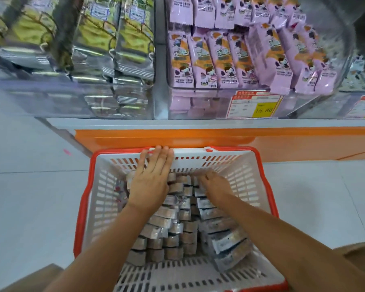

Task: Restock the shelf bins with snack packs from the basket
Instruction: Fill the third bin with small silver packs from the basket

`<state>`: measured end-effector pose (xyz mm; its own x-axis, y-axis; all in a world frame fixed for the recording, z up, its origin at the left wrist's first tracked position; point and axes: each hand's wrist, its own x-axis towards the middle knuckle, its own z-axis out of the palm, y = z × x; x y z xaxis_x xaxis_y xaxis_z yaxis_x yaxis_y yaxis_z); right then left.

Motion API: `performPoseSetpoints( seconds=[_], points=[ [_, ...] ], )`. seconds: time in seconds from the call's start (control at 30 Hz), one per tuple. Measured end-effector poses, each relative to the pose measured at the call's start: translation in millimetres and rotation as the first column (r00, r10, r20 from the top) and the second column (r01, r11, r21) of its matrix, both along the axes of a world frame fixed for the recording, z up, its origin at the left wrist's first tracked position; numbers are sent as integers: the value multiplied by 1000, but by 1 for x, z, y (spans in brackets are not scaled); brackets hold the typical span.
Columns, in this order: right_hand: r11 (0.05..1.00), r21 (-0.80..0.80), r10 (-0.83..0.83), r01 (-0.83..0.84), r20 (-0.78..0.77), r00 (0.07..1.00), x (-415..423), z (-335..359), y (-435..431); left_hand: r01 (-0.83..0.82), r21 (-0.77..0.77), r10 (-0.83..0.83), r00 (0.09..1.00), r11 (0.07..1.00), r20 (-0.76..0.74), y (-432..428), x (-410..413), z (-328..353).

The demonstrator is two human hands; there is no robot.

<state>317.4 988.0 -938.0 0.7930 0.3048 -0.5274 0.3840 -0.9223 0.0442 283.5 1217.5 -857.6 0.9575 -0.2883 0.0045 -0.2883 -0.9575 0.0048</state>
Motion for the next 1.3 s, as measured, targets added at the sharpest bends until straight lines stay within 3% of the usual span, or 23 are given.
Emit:
performPoseSetpoints(
  seconds=[0.13, 0.23, 0.43, 0.53, 0.63, 0.8, 0.97, 1.07, 1.3],
  points=[
    [986, -138, 90, -90, -11, 996, 0, 2, 7, 1, 67, 0, 1000, 998, -26, 2, 0, 3],
    [986, -120, 123, -120, 16, 992, -1, 15, 6, -10, 136, 18, 998, 991, -59, 1, -3, 9],
    [955, 296, 8, -34, 89, 996, 1, 75, -8, 4, 188, 12, 996, 982, -87, -3, -4, 21],
    [849, 528, -22, -16, 66, 998, -1, 113, -22, 49, 108, -48, 999, 993, -9, -6, -1, 38],
    [722, 692, -63, -23, 98, 993, -7, 165, -40, 137, -35, -129, 977, 990, 172, -18, 2, 67],
    [500, 864, -238, -57, 201, 950, -20, 261, -77, 248, -148, -155, 875, 958, 459, -51, 10, 119],
    [272, 952, -489, -143, 265, 831, -24, 333, -129, 316, -219, -120, 777, 923, 618, -85, 25, 159],
    [299, 940, -651, -164, 327, 685, -6, 354, -160, 318, -182, -149, 783, 930, 604, -102, 36, 177],
    [526, 838, -787, 142, 417, 454, 74, 341, -208, 287, 1, -247, 820, 958, 516, -133, 65, 193]
  ],
)
